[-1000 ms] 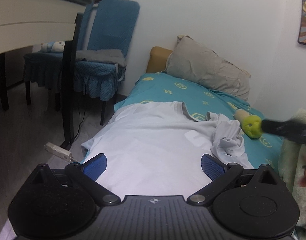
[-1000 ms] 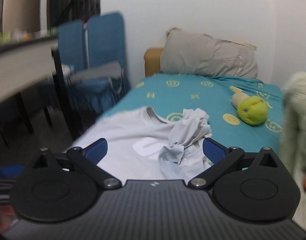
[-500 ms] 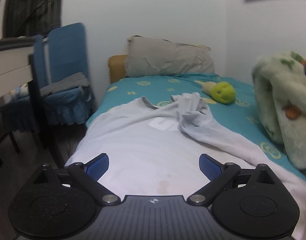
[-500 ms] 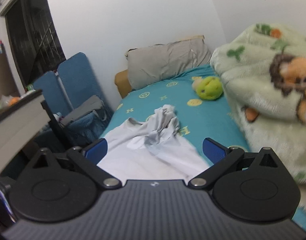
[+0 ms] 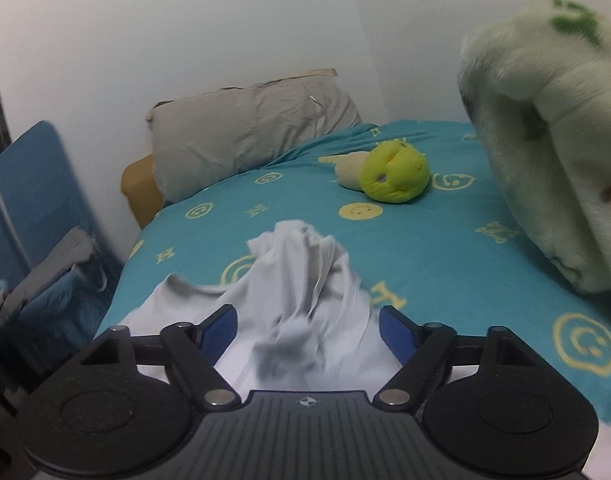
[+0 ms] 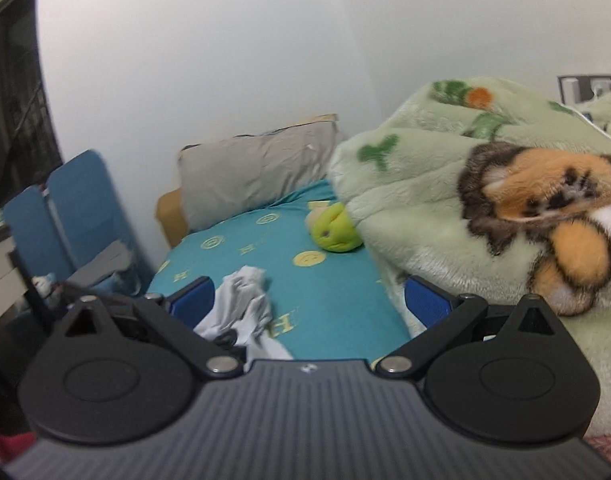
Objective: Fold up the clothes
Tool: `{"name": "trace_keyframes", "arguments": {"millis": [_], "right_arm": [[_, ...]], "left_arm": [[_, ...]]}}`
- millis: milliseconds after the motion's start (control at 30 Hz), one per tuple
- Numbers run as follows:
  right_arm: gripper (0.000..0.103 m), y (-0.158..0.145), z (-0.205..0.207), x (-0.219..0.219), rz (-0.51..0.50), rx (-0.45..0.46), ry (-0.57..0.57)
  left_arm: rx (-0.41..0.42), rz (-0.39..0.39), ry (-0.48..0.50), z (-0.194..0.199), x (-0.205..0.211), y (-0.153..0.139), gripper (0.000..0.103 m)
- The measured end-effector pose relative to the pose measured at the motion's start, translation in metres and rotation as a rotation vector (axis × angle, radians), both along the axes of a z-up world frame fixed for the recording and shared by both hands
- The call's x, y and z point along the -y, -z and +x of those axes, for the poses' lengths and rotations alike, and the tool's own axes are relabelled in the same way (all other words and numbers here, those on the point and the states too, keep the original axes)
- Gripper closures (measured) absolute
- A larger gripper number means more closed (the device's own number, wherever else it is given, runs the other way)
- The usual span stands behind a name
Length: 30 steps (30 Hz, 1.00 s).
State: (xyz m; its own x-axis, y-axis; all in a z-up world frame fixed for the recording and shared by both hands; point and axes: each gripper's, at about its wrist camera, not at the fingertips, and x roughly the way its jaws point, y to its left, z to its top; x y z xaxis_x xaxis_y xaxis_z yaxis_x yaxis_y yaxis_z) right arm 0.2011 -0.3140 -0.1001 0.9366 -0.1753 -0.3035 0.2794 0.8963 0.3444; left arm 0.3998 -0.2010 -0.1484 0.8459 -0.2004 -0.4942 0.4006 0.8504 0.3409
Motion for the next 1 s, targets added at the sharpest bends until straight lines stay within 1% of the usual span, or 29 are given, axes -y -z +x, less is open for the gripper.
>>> {"name": "trace_keyframes", "arguments": {"millis": [67,100,133,167,200,233,267,400,500,567,600,667,733,867,900,933,967,1000], "right_arm": [[0.000,0.005,0.010,0.006,0.026,-0.011,0.006],[0.000,0.007,0.013,0.008,0.032,-0.015,0.007],[0.000,0.009,0.017,0.010,0.038,-0.020,0.008],[0.000,0.011,0.021,0.011,0.042,-0.025,0.008],[0.000,0.014,0.024,0.012,0.043,-0.030,0.006],[0.000,0.016,0.026,0.012,0.045,-0.035,0.005],[0.000,0.018,0.028,0.013,0.051,-0.041,0.004],[0.000,0.023,0.030,0.013,0.086,-0.057,-0.007],[0.000,0.023,0.030,0.008,0.081,-0.064,-0.016],[0.000,0.023,0.030,0.007,0.076,-0.068,-0.012],[0.000,0.023,0.030,0.006,0.072,-0.070,-0.007],[0.000,0.024,0.031,0.005,0.067,-0.075,0.002],[0.000,0.025,0.032,0.004,0.065,-0.079,0.008],[0.000,0.027,0.035,0.001,0.051,-0.088,-0.007],[0.000,0.027,0.036,0.000,0.045,-0.088,-0.012],[0.000,0.027,0.037,-0.001,0.041,-0.087,-0.019],[0.000,0.027,0.038,-0.003,0.036,-0.085,-0.026],[0.000,0.026,0.038,-0.004,0.032,-0.084,-0.033]], "left_arm": [[-0.010,0.029,-0.003,0.027,0.018,0.013,0.031],[-0.016,0.043,-0.008,0.038,0.022,0.020,0.039],[-0.032,0.047,-0.015,0.047,0.024,0.026,0.056],[-0.050,0.050,-0.022,0.056,0.026,0.031,0.067],[-0.080,-0.005,-0.043,0.063,0.018,0.031,0.092],[-0.112,-0.070,-0.066,0.070,0.010,0.029,0.098],[-0.143,-0.136,-0.089,0.077,0.001,0.027,0.098],[-0.230,-0.582,-0.125,0.086,-0.072,-0.006,0.099],[-0.280,-0.845,-0.204,0.091,-0.134,-0.019,0.099],[-0.293,-0.928,-0.314,0.094,-0.175,-0.020,0.099],[-0.293,-0.914,-0.382,0.097,-0.191,-0.019,0.099],[-0.308,-0.794,-0.515,0.105,-0.212,-0.009,0.099],[-0.353,-0.692,-0.620,0.115,-0.223,0.008,0.099],[-0.375,-0.614,-0.642,0.129,-0.226,0.026,0.097],[-0.376,-0.609,-0.638,0.129,-0.225,0.025,0.097],[-0.377,-0.606,-0.633,0.129,-0.224,0.024,0.090],[-0.370,-0.582,-0.621,0.124,-0.220,0.020,0.085],[-0.362,-0.555,-0.607,0.118,-0.215,0.017,0.071]]}}
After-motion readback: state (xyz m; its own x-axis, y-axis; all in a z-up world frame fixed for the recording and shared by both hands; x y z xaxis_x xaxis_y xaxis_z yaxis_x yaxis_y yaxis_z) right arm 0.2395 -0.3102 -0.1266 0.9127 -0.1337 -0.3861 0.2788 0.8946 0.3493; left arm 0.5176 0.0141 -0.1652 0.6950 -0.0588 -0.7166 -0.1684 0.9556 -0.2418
